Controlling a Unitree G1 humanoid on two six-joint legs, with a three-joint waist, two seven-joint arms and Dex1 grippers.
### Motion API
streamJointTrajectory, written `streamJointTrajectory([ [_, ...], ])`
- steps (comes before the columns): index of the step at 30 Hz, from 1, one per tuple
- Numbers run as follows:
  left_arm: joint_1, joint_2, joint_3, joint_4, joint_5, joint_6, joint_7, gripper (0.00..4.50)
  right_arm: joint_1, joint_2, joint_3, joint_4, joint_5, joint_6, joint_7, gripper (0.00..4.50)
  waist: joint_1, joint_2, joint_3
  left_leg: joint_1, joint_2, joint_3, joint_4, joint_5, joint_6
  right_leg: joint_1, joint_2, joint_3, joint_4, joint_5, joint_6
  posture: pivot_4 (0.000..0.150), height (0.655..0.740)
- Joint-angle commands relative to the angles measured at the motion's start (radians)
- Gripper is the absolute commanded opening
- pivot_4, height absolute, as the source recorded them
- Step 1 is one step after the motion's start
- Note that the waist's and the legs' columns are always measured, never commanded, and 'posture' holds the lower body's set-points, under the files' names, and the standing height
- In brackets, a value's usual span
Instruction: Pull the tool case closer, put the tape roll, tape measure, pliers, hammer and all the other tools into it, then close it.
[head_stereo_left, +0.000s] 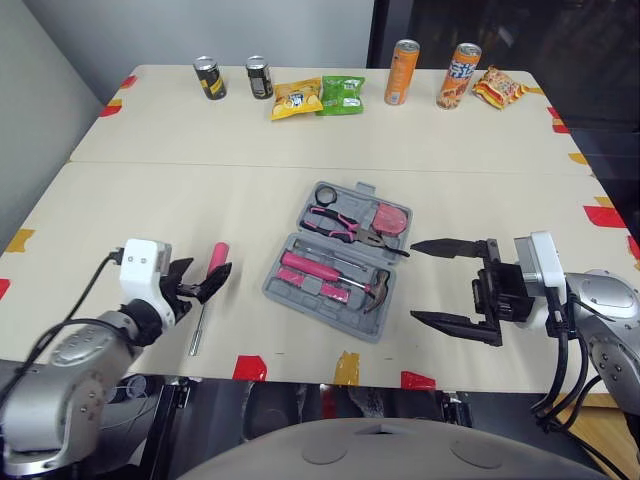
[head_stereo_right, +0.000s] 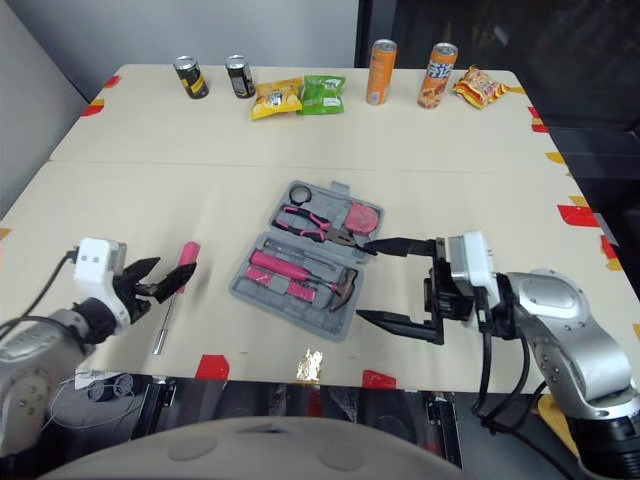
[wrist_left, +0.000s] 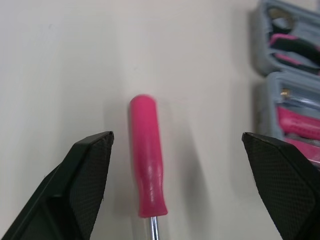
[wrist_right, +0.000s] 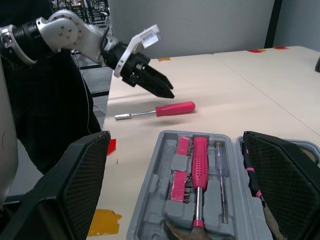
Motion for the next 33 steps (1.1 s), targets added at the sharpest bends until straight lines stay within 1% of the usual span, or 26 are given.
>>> streamJointTrajectory([
  [1,-0.021,0.139,0.057,-0.005,-0.088,0.012,-0.173,4.44,-0.003,0.01,-0.001,-0.005,0.007,-0.019,0.002,4.5,0.001,0.0,0.0,0.0,0.0,0.0,0.0,0.0,0.0,0.0,0.0,0.0,0.0,0.0,0.0,0.15,0.74],
  [4,-0.052,0.349,0.018,0.075,-0.04,-0.074,-0.405,4.44,-0.005,0.015,0.008,-0.005,0.007,-0.021,0.005,4.5,0.002,0.0,0.001,0.0,0.0,0.0,0.001,0.0,0.0,0.0,0.0,0.0,0.001,0.0,0.0,0.15,0.74],
  [7,-0.123,0.54,-0.077,0.203,0.082,-0.255,-0.617,4.44,-0.005,0.018,0.015,-0.006,0.002,-0.025,0.007,4.5,0.005,0.0,0.001,0.001,-0.001,0.0,0.001,0.0,0.001,0.0,-0.001,0.0,0.001,0.0,0.0,0.15,0.74],
  [8,-0.163,0.597,-0.127,0.254,0.14,-0.346,-0.683,4.44,-0.003,0.018,0.014,-0.009,0.003,-0.026,0.006,4.5,0.004,0.0,0.001,0.001,-0.001,0.0,0.001,0.0,0.001,0.0,0.0,0.0,0.002,0.0,0.0,0.15,0.74],
  [10,-0.256,0.681,-0.229,0.352,0.25,-0.531,-0.803,4.44,-0.002,0.019,0.016,-0.012,0.0,-0.031,0.004,4.5,0.004,0.0,0.001,0.002,-0.001,0.0,0.001,0.0,0.001,0.0,-0.001,0.001,0.002,0.0,0.001,0.15,0.74],
  [12,-0.371,0.717,-0.335,0.445,0.355,-0.714,-0.896,4.44,-0.004,0.022,0.021,-0.012,-0.004,-0.034,0.001,4.5,0.003,0.0,0.001,0.003,-0.001,0.001,0.001,0.0,0.001,0.0,-0.001,0.001,0.002,0.0,0.001,0.15,0.74],
  [14,-0.504,0.723,-0.448,0.52,0.454,-0.894,-0.998,4.44,-0.006,0.025,0.026,-0.009,-0.01,-0.042,0.002,4.5,0.002,0.0,0.001,0.003,-0.001,0.002,0.0,0.0,0.001,-0.001,-0.001,0.002,0.002,0.0,0.001,0.15,0.74],
  [16,-0.611,0.698,-0.53,0.591,0.514,-1.037,-1.074,4.44,-0.01,0.027,0.029,-0.004,-0.015,-0.046,0.001,4.5,0.003,0.0,0.001,0.003,-0.001,0.002,0.001,0.0,0.001,-0.001,-0.001,0.002,0.002,0.001,0.001,0.15,0.74],
  [17,-0.669,0.681,-0.586,0.647,0.558,-1.197,-1.091,4.44,-0.013,0.027,0.03,-0.001,-0.015,-0.047,0.001,4.5,0.003,0.0,0.001,0.003,-0.001,0.003,0.001,0.0,0.001,-0.001,-0.001,0.002,0.003,0.001,0.001,0.15,0.74],
  [19,-0.765,0.66,-0.7,0.748,0.633,-1.433,-1.103,4.44,-0.019,0.027,0.031,0.003,-0.015,-0.047,0.003,4.5,0.003,0.001,0.001,0.004,-0.001,0.004,0.001,0.0,0.0,-0.001,-0.002,0.003,0.005,0.0,0.0,0.15,0.74],
  [22,-0.89,0.621,-0.859,0.864,0.709,-1.652,-1.103,4.44,-0.034,0.023,0.036,0.012,-0.012,-0.044,0.012,4.5,0.005,0.001,0.001,0.005,-0.001,0.004,0.002,0.0,0.0,-0.001,-0.002,0.003,0.01,0.0,0.0,0.15,0.74],
  [25,-0.994,0.586,-0.997,0.917,0.729,-1.775,-1.103,4.44,-0.052,0.016,0.035,0.022,-0.007,-0.038,0.021,4.5,0.016,0.001,0.001,0.006,0.0,0.004,0.005,0.0,0.0,-0.001,-0.002,0.003,0.013,0.0,-0.001,0.15,0.74],
  [27,-1.031,0.574,-1.053,0.943,0.727,-1.819,-1.103,4.44,-0.058,0.013,0.033,0.027,-0.003,-0.034,0.025,4.5,0.018,0.001,0.001,0.006,0.0,0.005,0.007,0.0,-0.001,-0.002,-0.002,0.003,0.016,-0.001,-0.002,0.15,0.74],
  [29,-1.056,0.546,-1.096,0.973,0.733,-1.872,-1.103,4.44,-0.063,0.009,0.031,0.028,-0.001,-0.03,0.03,4.5,0.022,0.001,0.001,0.007,0.0,0.005,0.008,0.0,-0.001,-0.002,-0.002,0.004,0.018,-0.001,-0.002,0.15,0.74],
  [33,-1.09,0.467,-1.135,1.053,0.79,-1.962,-1.094,4.44,-0.064,0.0,0.023,0.026,0.008,-0.019,0.038,4.5,0.033,0.0,0.001,0.008,0.0,0.006,0.009,0.0,-0.002,-0.002,-0.002,0.005,0.023,-0.002,-0.004,0.15,0.74],
])
